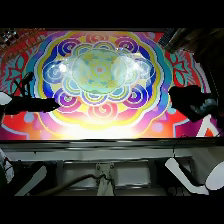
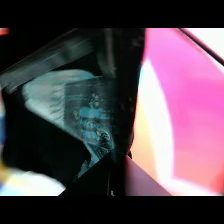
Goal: Fold the clothes and pants, and hang the long-sleeved shirts on hangers.
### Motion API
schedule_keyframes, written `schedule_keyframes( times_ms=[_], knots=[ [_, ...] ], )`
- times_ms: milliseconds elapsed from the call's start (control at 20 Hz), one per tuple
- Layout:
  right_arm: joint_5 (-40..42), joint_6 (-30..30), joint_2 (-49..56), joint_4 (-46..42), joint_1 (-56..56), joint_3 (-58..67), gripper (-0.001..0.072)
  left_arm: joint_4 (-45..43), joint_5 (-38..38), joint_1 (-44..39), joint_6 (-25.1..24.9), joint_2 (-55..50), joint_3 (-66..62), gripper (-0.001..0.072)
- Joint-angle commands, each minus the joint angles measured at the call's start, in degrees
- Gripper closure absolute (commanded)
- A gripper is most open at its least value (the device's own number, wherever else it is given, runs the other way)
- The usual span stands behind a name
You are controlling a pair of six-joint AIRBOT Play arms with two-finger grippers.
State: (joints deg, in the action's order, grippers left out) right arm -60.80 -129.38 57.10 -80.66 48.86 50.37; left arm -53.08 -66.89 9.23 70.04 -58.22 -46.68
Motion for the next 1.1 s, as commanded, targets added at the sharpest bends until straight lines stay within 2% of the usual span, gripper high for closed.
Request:
schedule_keyframes(
  times_ms=[0,200,500,550,650,700,850,1050],
  knots=[
    [-1.57,7.74,-4.57,-2.29,8.26,-8.98,0.0681,0.0,-1.51,0.02,-0.63,0.02,0.02,0.07],
    [-2.4,15.91,-4.55,-2.23,13.79,-10.16,0.068,0.0,-1.46,0.04,-0.63,0.02,0.02,0.07],
    [-2.43,16.65,-4.55,1.14,13.6,-10.14,0.0679,0.0,-1.46,0.02,-0.66,0.02,0.02,0.0699],
    [-2.86,16.68,-4.52,1.18,13.6,-10.14,0.0632,0.0,-1.46,0.02,-0.66,0.02,0.02,0.07],
    [-4.87,16.79,-4.55,1.4,13.6,-10.1,0.0375,0.02,-1.46,0.02,-0.66,0.02,0.02,0.07],
    [-6.99,17.33,-4.55,1.57,13.6,-9.75,0.0302,0.04,-1.46,0.02,-0.63,0.02,0.02,0.07],
    [-13.66,19.91,-4.57,1.14,13.6,-4.28,0.0303,0.33,-1.46,0.04,-0.63,0.02,0.02,0.07],
    [-19.26,22.67,-4.55,-0.31,13.6,10.54,0.03,2.4,-1.55,-0.55,-0.68,0.04,-0.02,0.0699]
  ],
)
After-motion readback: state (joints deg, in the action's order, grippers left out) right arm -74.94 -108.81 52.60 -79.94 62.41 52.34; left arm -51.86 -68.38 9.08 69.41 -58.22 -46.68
